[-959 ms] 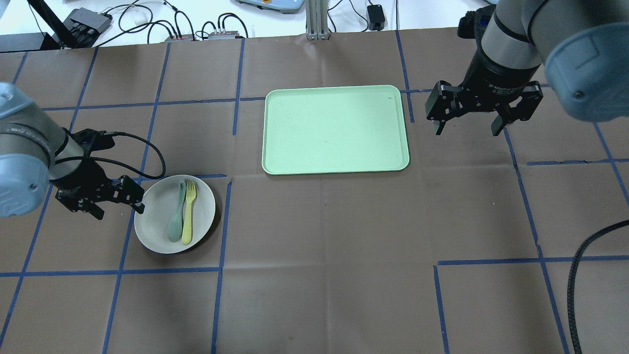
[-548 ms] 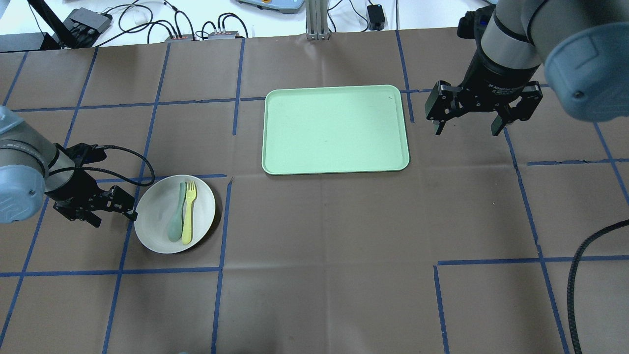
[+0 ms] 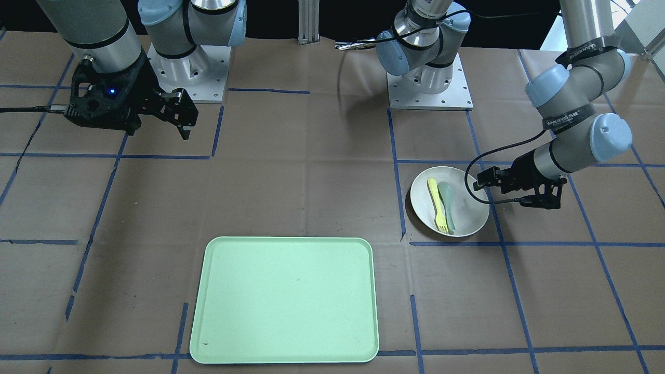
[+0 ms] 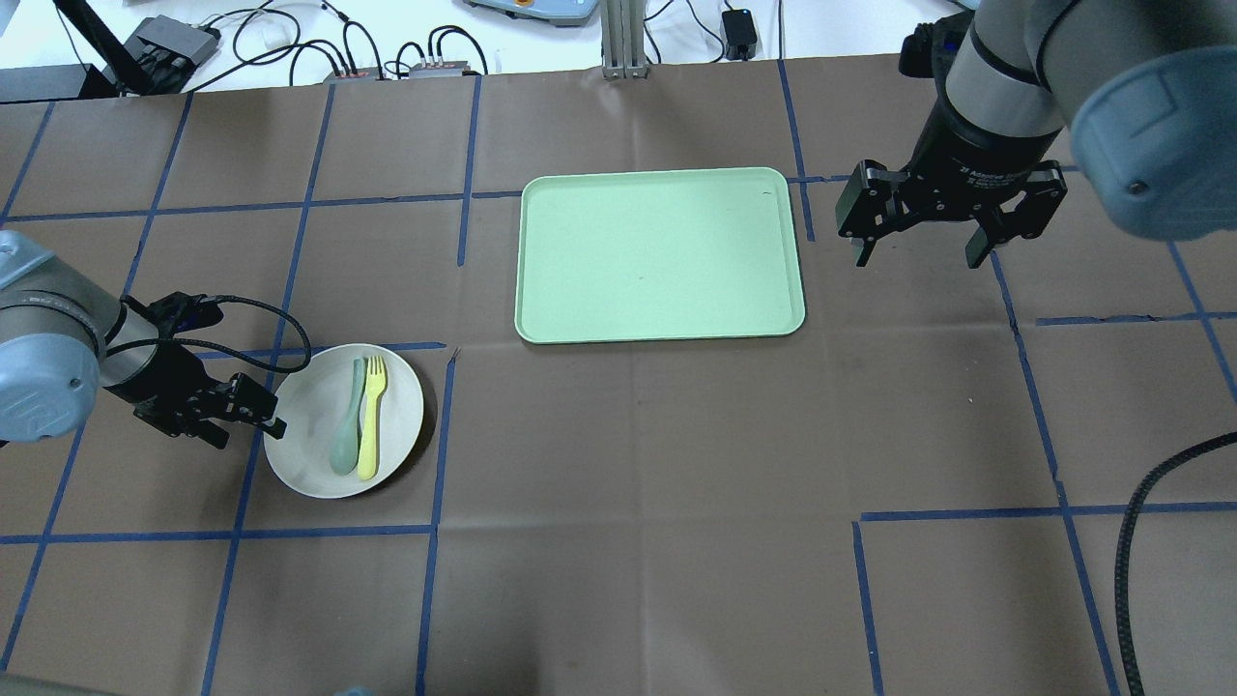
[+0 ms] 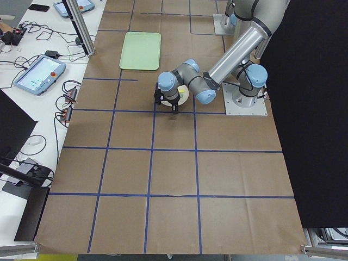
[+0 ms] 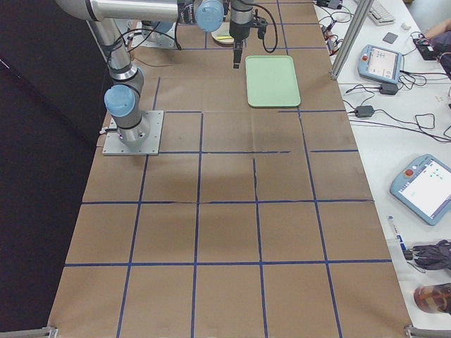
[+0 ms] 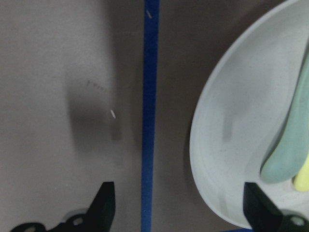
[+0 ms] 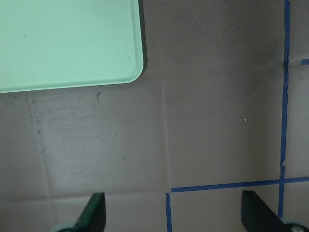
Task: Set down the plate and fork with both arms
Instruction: 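Move the left gripper down to the rim of the white plate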
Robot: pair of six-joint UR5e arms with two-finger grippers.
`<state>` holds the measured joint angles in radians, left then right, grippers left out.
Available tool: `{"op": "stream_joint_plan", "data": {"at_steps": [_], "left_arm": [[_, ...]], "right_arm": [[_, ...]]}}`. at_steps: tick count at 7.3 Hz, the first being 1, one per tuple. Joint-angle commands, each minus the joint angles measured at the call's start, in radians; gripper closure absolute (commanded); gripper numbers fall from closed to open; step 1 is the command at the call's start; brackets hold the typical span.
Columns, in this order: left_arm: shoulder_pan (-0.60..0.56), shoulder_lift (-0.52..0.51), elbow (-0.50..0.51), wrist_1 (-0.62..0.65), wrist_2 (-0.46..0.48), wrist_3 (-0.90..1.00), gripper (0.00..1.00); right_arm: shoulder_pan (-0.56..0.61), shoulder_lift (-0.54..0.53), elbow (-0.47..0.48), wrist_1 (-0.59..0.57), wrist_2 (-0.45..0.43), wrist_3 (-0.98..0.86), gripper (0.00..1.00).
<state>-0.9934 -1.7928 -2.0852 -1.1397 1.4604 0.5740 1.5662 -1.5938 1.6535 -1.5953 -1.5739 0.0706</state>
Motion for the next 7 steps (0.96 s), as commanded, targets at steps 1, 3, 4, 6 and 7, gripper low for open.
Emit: {"op": "stream_joint_plan", "data": {"at_steps": [1, 3, 4, 6, 7], "left_arm": [[0.001, -0.010, -0.001, 0.000, -0.012, 0.001, 0.31], [-0.001, -0.011, -0.001, 0.000, -0.014, 0.001, 0.55], [-0.001, -0.013, -0.001, 0.001, -0.014, 0.003, 0.56], [-0.001, -0.043, 0.001, 0.030, -0.017, 0.001, 0.57], [-0.002, -0.043, 0.001, 0.031, -0.018, 0.001, 0.58]], "right_arm": [[0.000, 0.000, 0.000, 0.000, 0.000, 0.000, 0.00], [0.000, 0.000, 0.000, 0.000, 0.000, 0.000, 0.00], [0.000, 0.000, 0.000, 0.000, 0.000, 0.000, 0.00], [0.000, 0.000, 0.002, 0.000, 0.000, 0.000, 0.00], [0.000, 0.000, 0.002, 0.000, 0.000, 0.002, 0.00]]}}
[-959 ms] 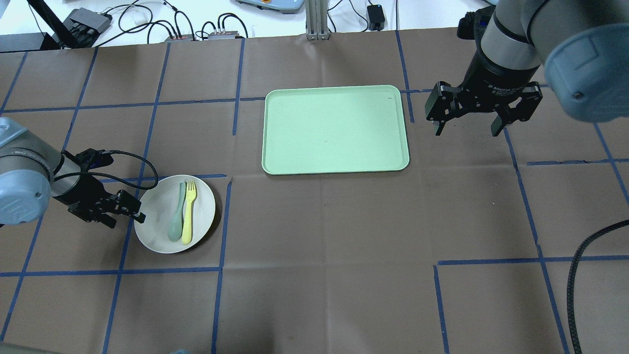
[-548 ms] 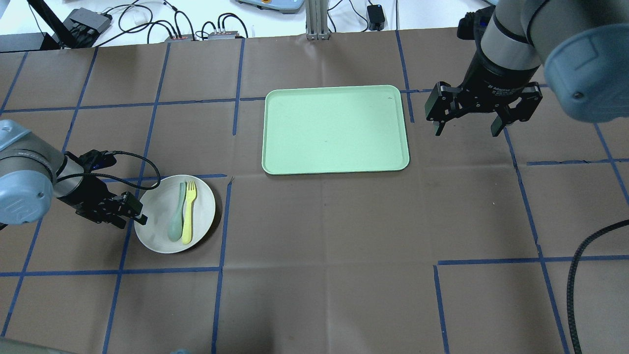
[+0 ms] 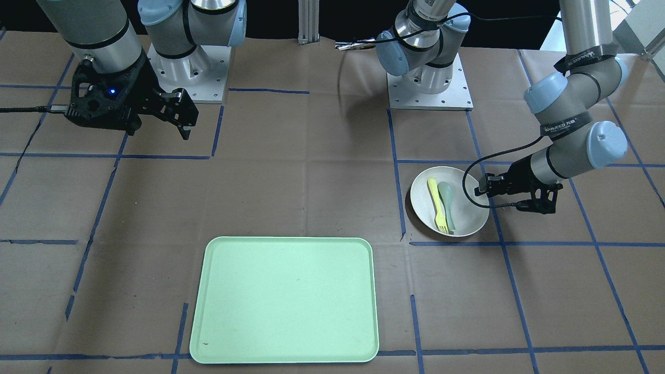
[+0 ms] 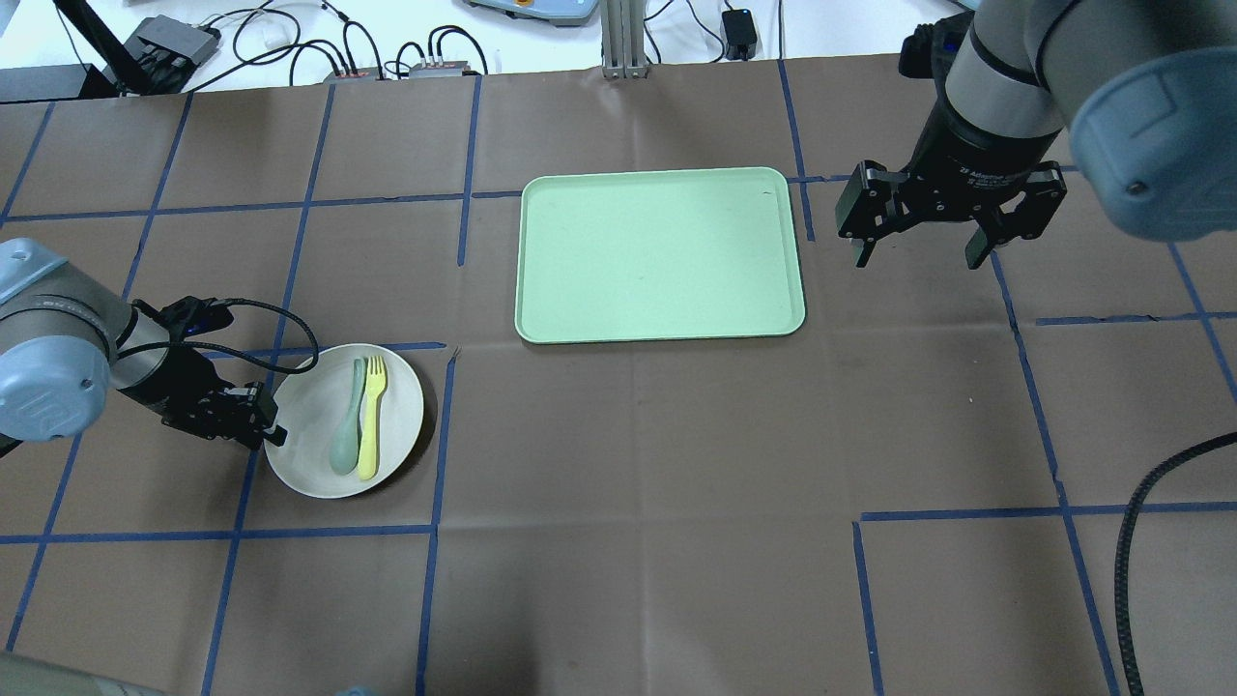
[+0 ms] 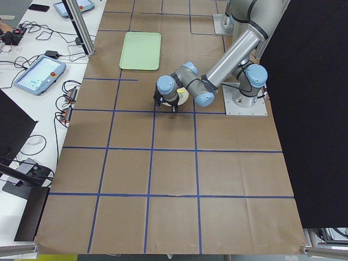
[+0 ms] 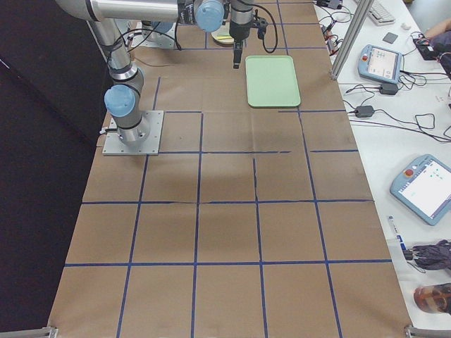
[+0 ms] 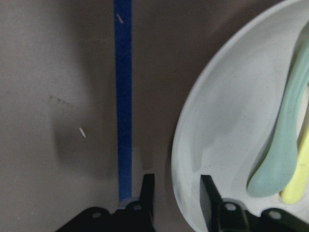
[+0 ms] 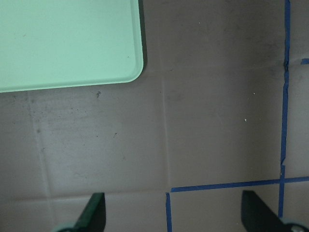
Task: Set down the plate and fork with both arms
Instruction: 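Close the left gripper on the plate rim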
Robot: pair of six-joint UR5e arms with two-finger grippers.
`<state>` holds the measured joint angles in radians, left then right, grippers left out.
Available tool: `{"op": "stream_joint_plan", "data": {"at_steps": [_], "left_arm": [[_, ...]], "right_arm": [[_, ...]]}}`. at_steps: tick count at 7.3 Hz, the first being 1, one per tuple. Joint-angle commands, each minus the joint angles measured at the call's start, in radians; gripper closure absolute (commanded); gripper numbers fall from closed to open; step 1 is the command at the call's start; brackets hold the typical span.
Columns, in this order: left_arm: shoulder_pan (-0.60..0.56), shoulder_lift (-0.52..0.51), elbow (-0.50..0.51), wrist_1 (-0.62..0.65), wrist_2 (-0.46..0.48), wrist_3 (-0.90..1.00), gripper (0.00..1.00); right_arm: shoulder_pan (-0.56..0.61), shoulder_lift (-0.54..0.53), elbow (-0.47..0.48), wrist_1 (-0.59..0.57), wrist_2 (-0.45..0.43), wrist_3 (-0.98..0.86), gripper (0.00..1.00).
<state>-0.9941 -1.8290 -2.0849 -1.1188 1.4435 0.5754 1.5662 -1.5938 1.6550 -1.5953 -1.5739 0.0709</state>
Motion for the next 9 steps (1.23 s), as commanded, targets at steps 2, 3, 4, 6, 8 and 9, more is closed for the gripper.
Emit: {"op": "stream_joint_plan", "data": {"at_steps": [2, 3, 4, 6, 8, 9], "left_arm": [[-0.003, -0.004, 0.000, 0.010, -0.005, 0.000, 0.78], [-0.003, 0.002, 0.000, 0.010, -0.030, 0.001, 0.87], [-0.003, 0.005, 0.000, 0.010, -0.040, 0.001, 0.94], [-0.006, 0.011, 0.012, 0.010, -0.104, 0.007, 1.00], [-0.024, 0.020, 0.014, 0.010, -0.216, -0.003, 1.00], [-0.099, 0.020, 0.028, 0.008, -0.227, -0.044, 1.00]], "right_arm": [[0.000, 0.000, -0.001, 0.000, 0.000, 0.001, 0.00], [0.000, 0.000, -0.001, 0.000, 0.000, 0.000, 0.00], [0.000, 0.000, -0.001, 0.000, 0.000, 0.000, 0.00], [0.000, 0.000, -0.001, 0.000, 0.000, 0.000, 0.00], [0.000, 0.000, -0.001, 0.000, 0.000, 0.000, 0.00], [0.000, 0.000, 0.000, 0.000, 0.000, 0.000, 0.00]]}}
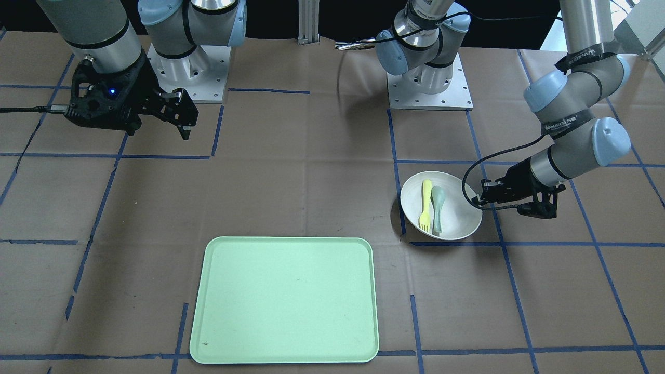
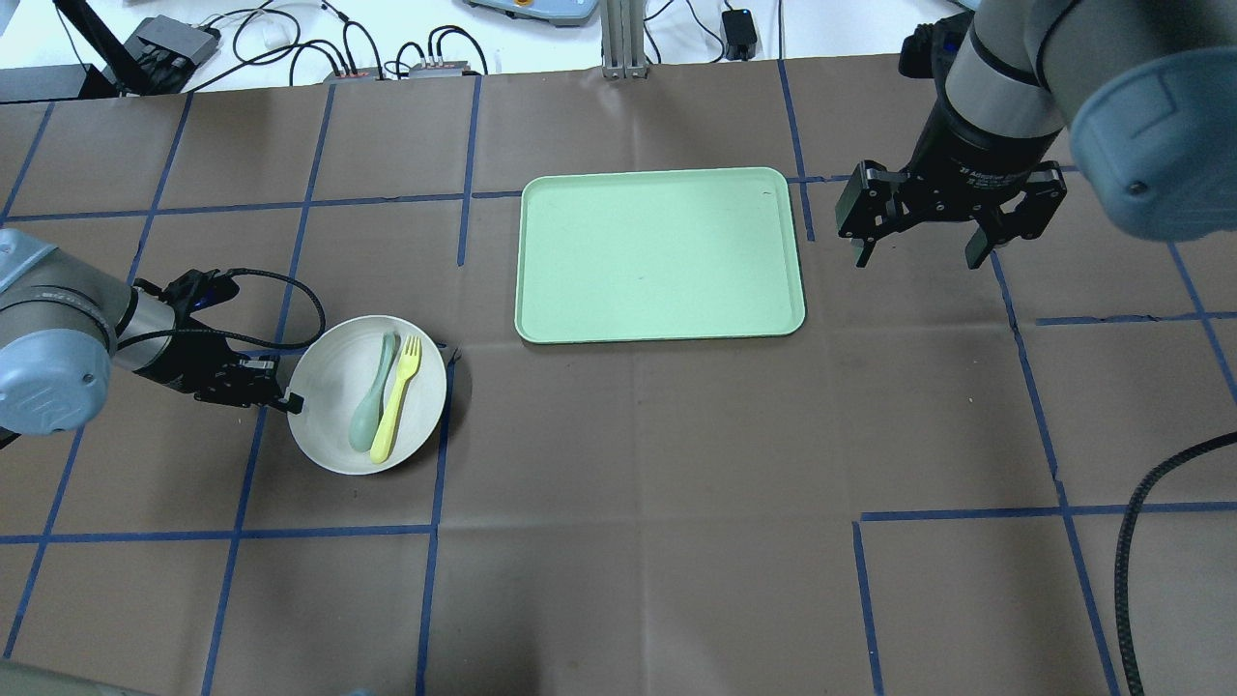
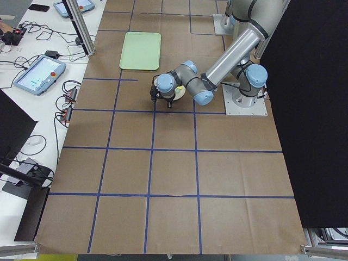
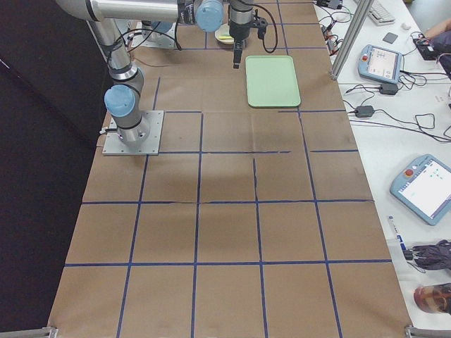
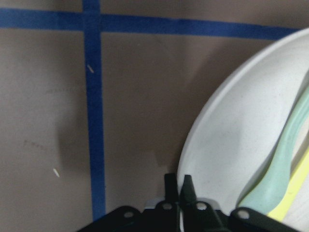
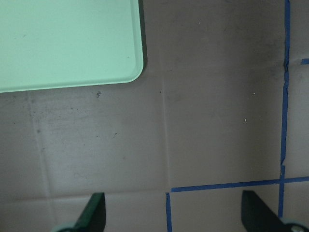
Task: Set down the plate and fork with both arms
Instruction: 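Slide the plate with the left gripper onto the mint-green tray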
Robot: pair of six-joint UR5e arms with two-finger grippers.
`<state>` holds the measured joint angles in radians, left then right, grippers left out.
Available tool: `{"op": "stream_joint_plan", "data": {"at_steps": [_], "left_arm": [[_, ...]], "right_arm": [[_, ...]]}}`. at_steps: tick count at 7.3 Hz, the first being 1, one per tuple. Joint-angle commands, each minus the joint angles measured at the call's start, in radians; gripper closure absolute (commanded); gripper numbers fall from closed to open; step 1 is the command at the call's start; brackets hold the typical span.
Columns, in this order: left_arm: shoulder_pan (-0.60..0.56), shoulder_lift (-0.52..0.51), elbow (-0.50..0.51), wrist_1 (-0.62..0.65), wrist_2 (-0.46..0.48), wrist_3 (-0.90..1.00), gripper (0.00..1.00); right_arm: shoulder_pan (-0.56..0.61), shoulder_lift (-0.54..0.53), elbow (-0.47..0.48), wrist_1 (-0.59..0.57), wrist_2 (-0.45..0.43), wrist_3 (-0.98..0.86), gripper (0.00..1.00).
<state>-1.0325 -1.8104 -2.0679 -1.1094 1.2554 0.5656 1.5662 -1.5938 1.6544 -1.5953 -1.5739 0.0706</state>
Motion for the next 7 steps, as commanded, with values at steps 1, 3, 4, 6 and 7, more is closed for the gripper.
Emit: {"op": "stream_joint_plan", "data": {"at_steps": [1, 3, 4, 6, 7], "left_arm": [[-0.148, -0.001, 0.050, -0.018, -0.039, -0.108, 1.00], [-0.332, -0.030, 0.136, -0.014, -0.051, -0.302, 1.00], [-0.415, -0.079, 0.217, -0.017, -0.066, -0.350, 1.00], [-0.544, -0.269, 0.422, -0.018, -0.067, -0.394, 1.00], [-0.590, -0.349, 0.509, -0.020, -0.065, -0.417, 1.00]], "right_arm": [[0.000, 0.000, 0.001, 0.000, 0.000, 0.000, 0.00], [0.000, 0.000, 0.001, 0.000, 0.000, 0.000, 0.00], [0.000, 0.000, 0.001, 0.000, 0.000, 0.000, 0.00], [0.000, 0.000, 0.001, 0.000, 0.000, 0.000, 0.00], [0.000, 0.000, 0.001, 0.000, 0.000, 0.000, 0.00]]}}
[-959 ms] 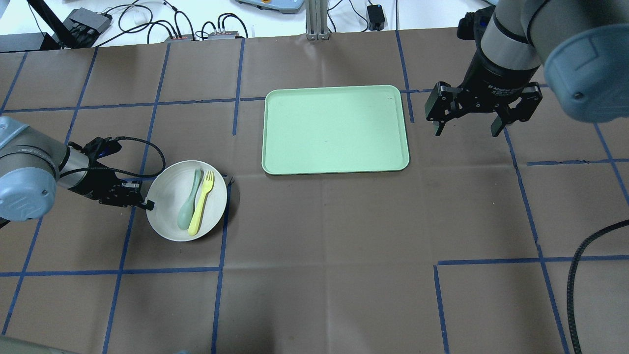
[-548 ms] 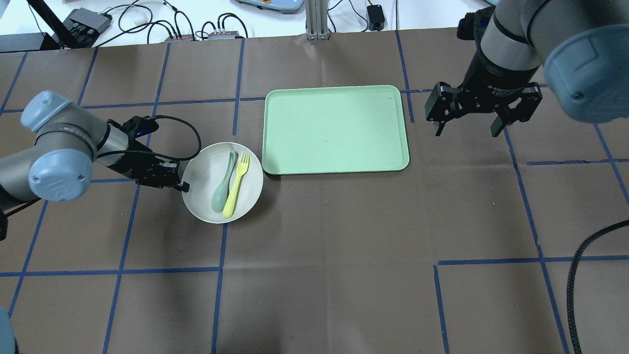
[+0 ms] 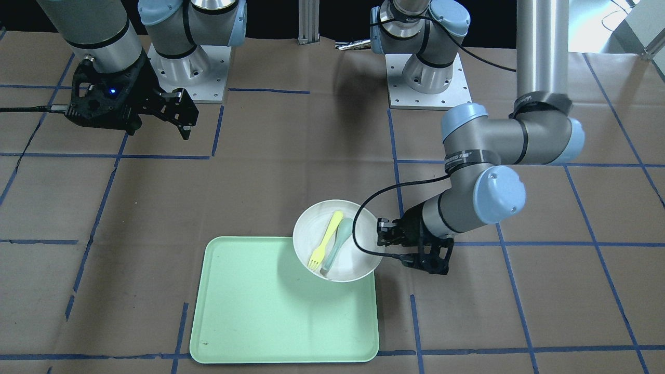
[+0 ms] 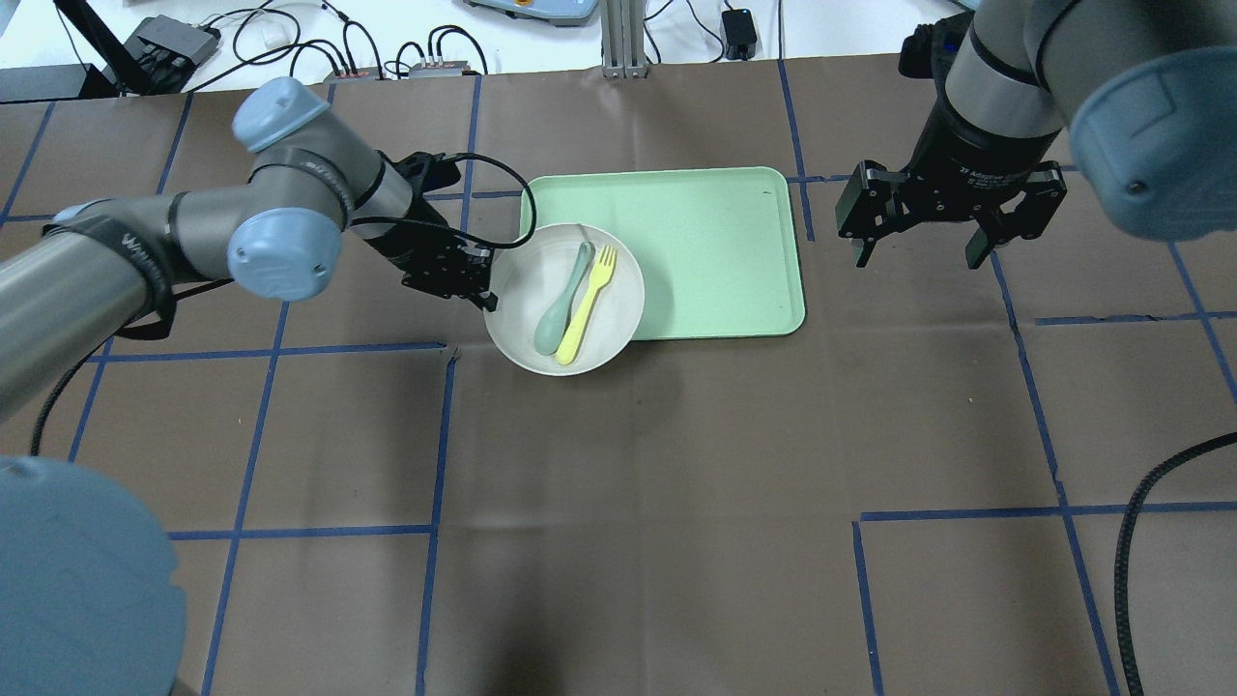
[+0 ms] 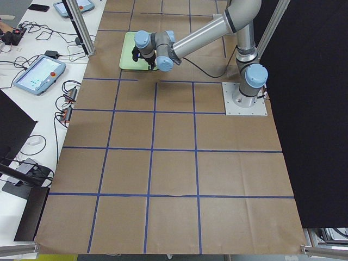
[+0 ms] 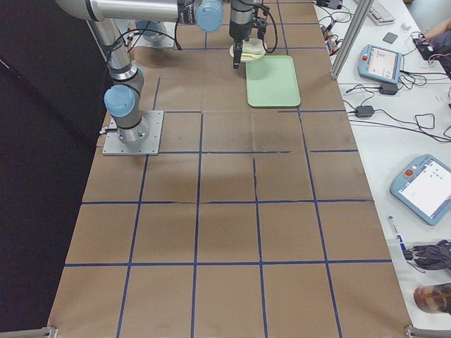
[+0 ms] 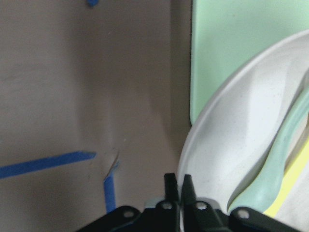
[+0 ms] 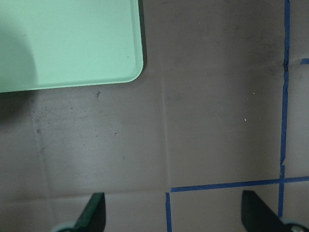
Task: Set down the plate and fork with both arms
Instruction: 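Slide the plate with the left gripper onto the mint-green tray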
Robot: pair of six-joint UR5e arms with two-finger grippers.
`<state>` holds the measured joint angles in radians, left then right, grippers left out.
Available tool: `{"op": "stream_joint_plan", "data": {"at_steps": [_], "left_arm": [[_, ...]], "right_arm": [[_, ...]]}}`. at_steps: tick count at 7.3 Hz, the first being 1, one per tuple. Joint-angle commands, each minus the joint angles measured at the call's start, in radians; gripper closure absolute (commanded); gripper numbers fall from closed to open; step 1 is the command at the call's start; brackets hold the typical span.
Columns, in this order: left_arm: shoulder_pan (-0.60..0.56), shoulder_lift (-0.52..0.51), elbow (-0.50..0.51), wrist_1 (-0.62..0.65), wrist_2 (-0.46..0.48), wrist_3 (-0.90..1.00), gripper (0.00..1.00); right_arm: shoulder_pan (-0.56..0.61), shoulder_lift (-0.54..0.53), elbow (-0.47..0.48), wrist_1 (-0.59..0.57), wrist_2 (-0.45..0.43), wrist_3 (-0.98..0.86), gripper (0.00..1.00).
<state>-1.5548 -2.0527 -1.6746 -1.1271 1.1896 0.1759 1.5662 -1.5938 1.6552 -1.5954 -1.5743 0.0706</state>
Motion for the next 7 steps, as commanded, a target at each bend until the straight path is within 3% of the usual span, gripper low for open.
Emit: {"op": "stream_joint_plan", "data": {"at_steps": [1, 7], "left_arm": [[-0.094, -0.153, 0.172, -0.003, 0.001, -0.047, 1.00], [-0.111, -0.268, 0.346, -0.063, 0.010, -0.047, 0.99]], "right_arm": [[0.000, 0.000, 0.002, 0.000, 0.000, 0.000, 0.00], [0.000, 0.000, 0.002, 0.000, 0.000, 0.000, 0.00]]}}
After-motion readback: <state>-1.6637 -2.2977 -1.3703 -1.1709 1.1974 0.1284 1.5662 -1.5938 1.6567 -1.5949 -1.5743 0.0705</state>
